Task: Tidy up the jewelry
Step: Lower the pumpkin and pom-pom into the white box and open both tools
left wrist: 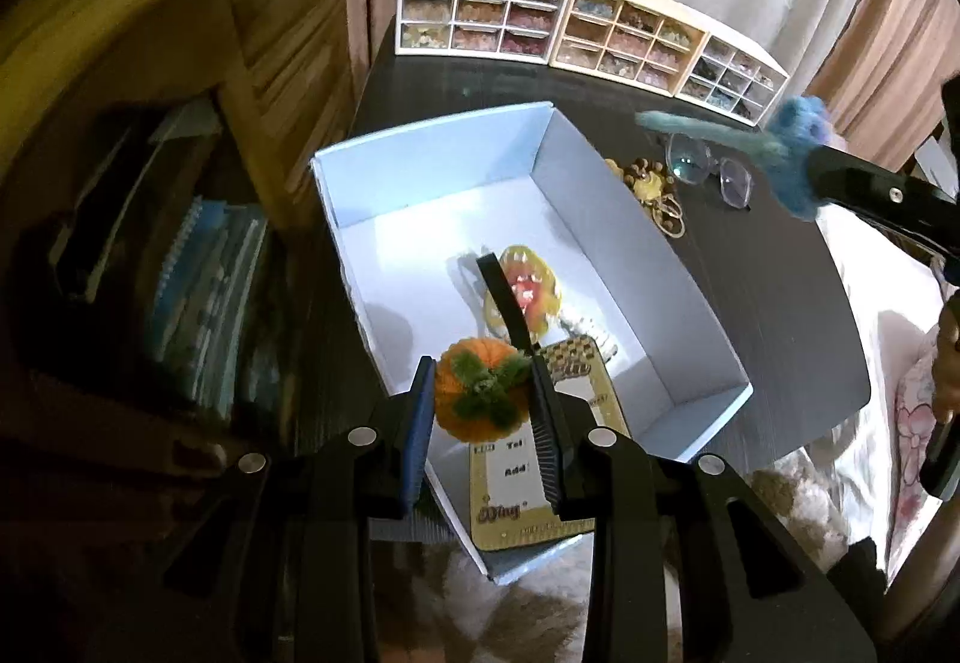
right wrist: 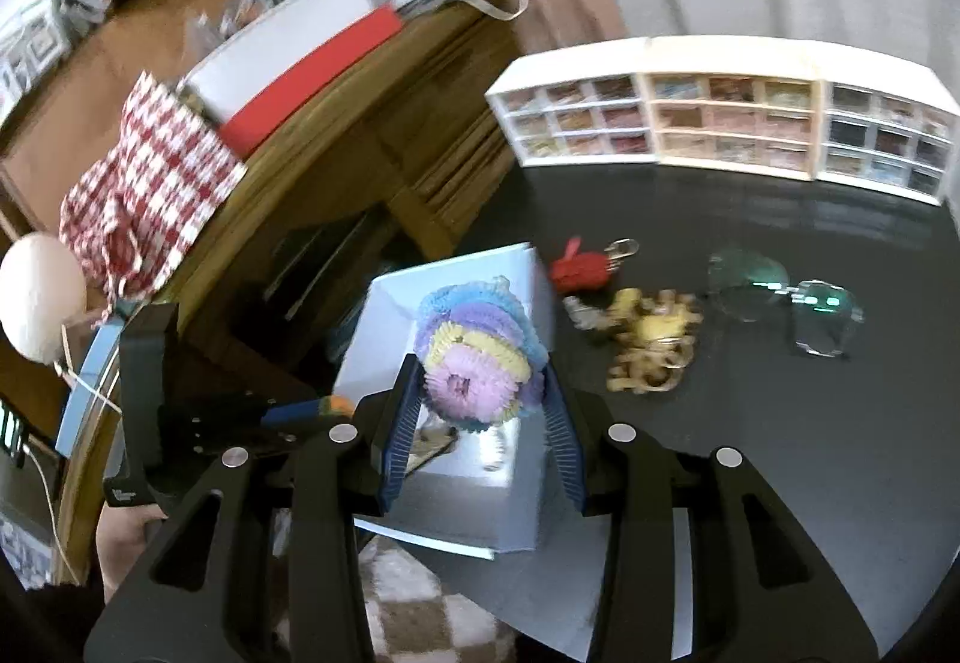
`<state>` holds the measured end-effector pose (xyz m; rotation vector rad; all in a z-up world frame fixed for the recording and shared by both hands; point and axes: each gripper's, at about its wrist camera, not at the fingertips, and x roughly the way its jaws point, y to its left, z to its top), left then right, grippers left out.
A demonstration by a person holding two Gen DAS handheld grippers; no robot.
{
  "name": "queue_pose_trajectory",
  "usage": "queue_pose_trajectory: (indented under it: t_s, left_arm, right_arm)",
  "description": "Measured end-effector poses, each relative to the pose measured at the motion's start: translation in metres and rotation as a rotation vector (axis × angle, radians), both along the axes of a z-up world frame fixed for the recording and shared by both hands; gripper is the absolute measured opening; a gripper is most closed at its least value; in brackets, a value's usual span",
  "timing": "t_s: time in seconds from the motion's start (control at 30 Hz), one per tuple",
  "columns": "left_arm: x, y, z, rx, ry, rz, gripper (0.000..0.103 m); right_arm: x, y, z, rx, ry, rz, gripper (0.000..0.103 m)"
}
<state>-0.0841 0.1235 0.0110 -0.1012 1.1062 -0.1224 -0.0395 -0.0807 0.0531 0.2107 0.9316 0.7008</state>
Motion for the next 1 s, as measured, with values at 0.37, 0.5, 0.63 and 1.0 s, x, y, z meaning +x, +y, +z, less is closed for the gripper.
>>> queue_pose_trajectory:
  t_s: [0.37, 0.5, 0.63, 1.0]
  left_arm:
    - [-0.008, 0.004, -0.005, -0.013, 0.007, 0.01, 0.031]
    - [-0.007, 0.003, -0.004, -0.01, -0.001, 0.01, 0.031]
    - [-0.007, 0.0, -0.004, -0.023, -0.004, -0.006, 0.031]
    - [-0.008, -0.011, -0.009, -0.027, 0.009, -0.037, 0.031]
  right_arm:
    - [0.005, 0.073, -0.053, -0.168, 0.068, 0.086, 0.04]
    - [0.003, 0.086, -0.06, -0.267, 0.031, 0.076, 0.04]
    - [0.006, 0.089, -0.069, -0.307, 0.038, 0.064, 0.04]
    - [0.018, 0.091, -0.075, -0.303, 0.039, 0.044, 0.042]
